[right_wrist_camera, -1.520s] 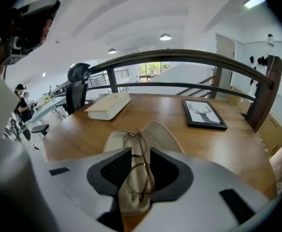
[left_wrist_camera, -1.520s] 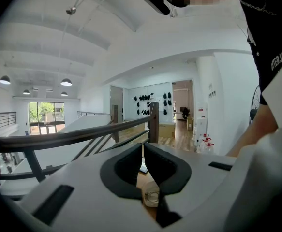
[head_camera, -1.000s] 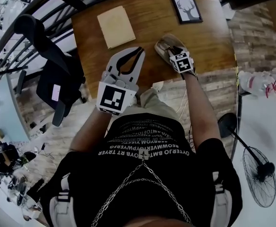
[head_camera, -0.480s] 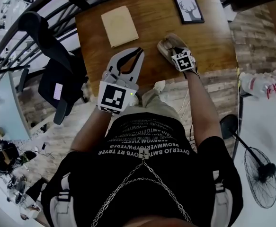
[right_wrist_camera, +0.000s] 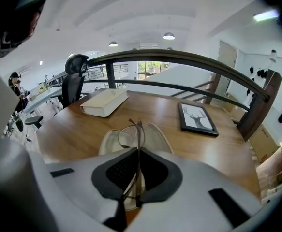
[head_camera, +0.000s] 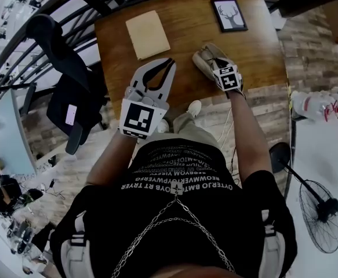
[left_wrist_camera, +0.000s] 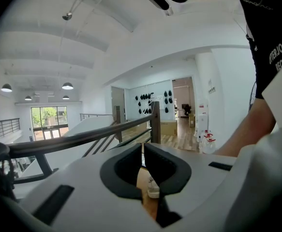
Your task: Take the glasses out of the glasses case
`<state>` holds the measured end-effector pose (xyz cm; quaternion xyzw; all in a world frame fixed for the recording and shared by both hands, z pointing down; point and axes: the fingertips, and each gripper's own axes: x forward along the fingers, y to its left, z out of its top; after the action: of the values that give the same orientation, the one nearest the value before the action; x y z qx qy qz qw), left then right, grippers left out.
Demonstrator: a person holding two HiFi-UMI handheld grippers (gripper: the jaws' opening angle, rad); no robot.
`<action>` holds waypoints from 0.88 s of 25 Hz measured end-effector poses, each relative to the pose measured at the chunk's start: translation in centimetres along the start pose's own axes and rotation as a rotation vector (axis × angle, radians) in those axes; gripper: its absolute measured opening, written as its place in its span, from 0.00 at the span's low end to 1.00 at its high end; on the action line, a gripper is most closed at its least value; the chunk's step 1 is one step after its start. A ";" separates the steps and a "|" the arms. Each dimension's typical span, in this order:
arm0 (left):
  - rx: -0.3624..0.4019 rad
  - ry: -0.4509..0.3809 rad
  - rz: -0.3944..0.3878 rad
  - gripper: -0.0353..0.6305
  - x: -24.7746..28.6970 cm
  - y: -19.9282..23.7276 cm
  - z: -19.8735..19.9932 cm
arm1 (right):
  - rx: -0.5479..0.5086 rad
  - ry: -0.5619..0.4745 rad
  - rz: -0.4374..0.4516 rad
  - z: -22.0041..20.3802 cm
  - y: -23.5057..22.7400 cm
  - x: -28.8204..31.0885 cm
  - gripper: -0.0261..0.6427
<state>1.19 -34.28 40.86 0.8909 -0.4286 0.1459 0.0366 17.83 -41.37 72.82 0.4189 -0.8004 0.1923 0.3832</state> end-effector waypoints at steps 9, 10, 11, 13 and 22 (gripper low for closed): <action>0.007 -0.027 0.001 0.11 -1.7 0.1 0.8 | 0.069 -0.154 -0.012 3.0 1.0 -4.6 0.08; 0.007 -0.030 0.001 0.11 -1.9 0.1 0.8 | 0.073 -0.166 -0.014 3.2 1.1 -5.1 0.08; 0.007 -0.033 0.001 0.11 -2.1 0.1 1.0 | 0.074 -0.176 -0.017 3.3 1.3 -5.6 0.08; 0.005 -0.043 0.000 0.11 -2.4 0.1 1.3 | 0.073 -0.197 -0.024 3.7 1.6 -6.8 0.08; -0.009 -0.075 -0.016 0.11 -3.6 0.0 2.2 | 0.122 -0.330 -0.050 6.1 4.0 -12.6 0.08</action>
<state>-0.48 -31.98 37.70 0.8990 -0.4230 0.1103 0.0257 16.30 -36.28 59.25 0.4870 -0.8286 0.1599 0.2253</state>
